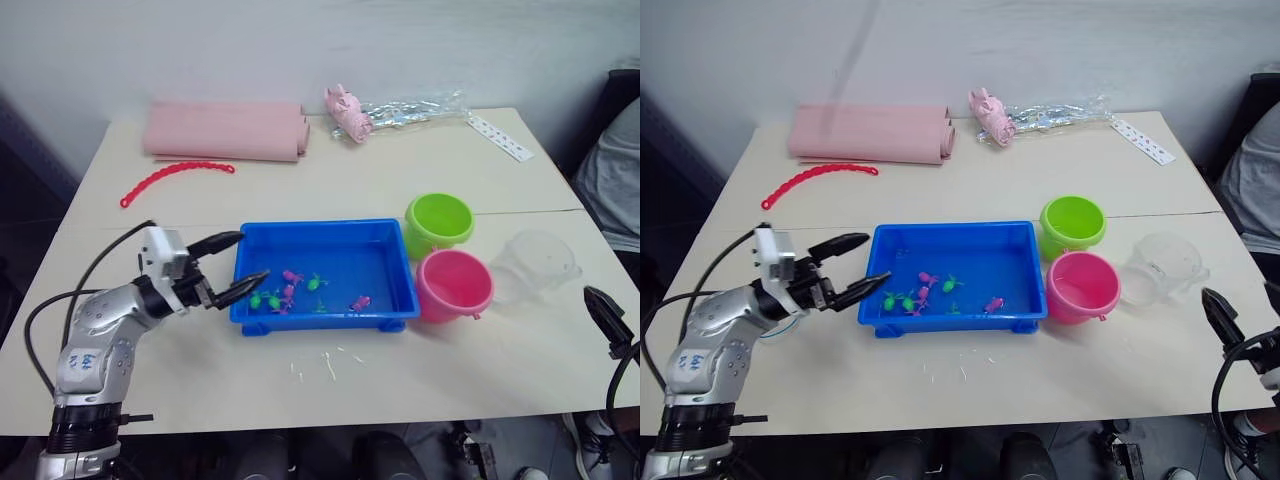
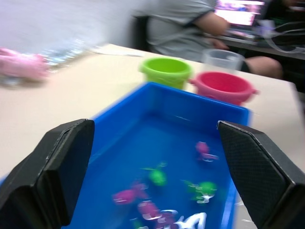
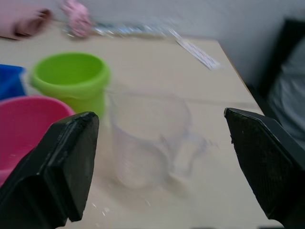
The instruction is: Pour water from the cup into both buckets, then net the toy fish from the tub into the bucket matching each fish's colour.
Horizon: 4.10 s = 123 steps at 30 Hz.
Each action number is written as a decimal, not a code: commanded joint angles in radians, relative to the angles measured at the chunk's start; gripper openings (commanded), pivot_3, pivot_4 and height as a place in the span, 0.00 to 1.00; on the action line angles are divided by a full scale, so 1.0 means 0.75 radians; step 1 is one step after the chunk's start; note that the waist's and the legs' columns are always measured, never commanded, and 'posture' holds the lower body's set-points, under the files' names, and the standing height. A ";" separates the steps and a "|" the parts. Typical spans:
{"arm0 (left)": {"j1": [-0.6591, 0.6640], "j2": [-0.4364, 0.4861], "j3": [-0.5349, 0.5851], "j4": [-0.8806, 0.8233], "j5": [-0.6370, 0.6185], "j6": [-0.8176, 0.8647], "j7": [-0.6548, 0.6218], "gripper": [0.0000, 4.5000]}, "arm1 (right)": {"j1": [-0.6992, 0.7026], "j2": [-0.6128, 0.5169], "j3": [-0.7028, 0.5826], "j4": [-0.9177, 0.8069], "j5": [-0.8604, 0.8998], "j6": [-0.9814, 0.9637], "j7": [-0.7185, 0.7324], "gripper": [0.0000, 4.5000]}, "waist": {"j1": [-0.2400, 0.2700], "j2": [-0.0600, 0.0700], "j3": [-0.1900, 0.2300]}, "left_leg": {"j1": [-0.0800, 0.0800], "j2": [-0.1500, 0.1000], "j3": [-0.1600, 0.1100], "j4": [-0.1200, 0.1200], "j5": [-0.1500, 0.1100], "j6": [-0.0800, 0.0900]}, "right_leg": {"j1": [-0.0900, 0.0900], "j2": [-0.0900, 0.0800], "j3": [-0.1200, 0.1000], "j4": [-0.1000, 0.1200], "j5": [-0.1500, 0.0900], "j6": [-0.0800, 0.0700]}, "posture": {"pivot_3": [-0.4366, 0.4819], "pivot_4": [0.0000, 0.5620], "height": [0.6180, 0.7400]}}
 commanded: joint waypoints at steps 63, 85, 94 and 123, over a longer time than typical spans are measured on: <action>-0.646 0.142 -0.233 1.026 0.386 0.885 0.617 0.01 | -0.337 0.020 0.610 -0.133 -0.112 -0.100 0.174 1.00 | 0.052 0.006 -0.014 | 0.005 -0.002 -0.005 0.004 0.003 -0.005 | 0.001 -0.003 -0.003 0.014 0.002 0.002 | 0.48 0.27 1.00; -0.980 0.505 -0.739 0.195 0.200 0.182 -1.017 0.01 | -1.045 -0.257 0.813 -0.132 0.416 0.877 0.085 1.00 | 0.033 -0.013 0.006 | -0.005 -0.001 -0.006 0.002 0.001 -0.001 | -0.001 -0.002 -0.007 -0.002 0.003 -0.002 | 0.48 0.27 1.00; -1.180 0.282 -0.916 0.283 0.282 0.231 -1.008 0.01 | -1.269 -0.282 0.974 -0.057 0.362 1.146 0.091 1.00 | 0.020 -0.013 0.009 | -0.031 -0.001 -0.007 0.014 0.001 0.002 | -0.023 -0.001 -0.011 0.014 0.004 -0.001 | 0.48 0.27 1.00; -1.182 0.168 -0.903 0.230 0.317 0.301 -0.905 0.00 | -1.335 -0.081 1.028 -0.089 0.320 1.310 -0.037 0.01 | 0.019 -0.014 0.011 | -0.032 -0.001 -0.010 0.024 0.005 0.004 | -0.023 -0.002 -0.012 0.024 0.004 -0.001 | 0.48 0.27 1.00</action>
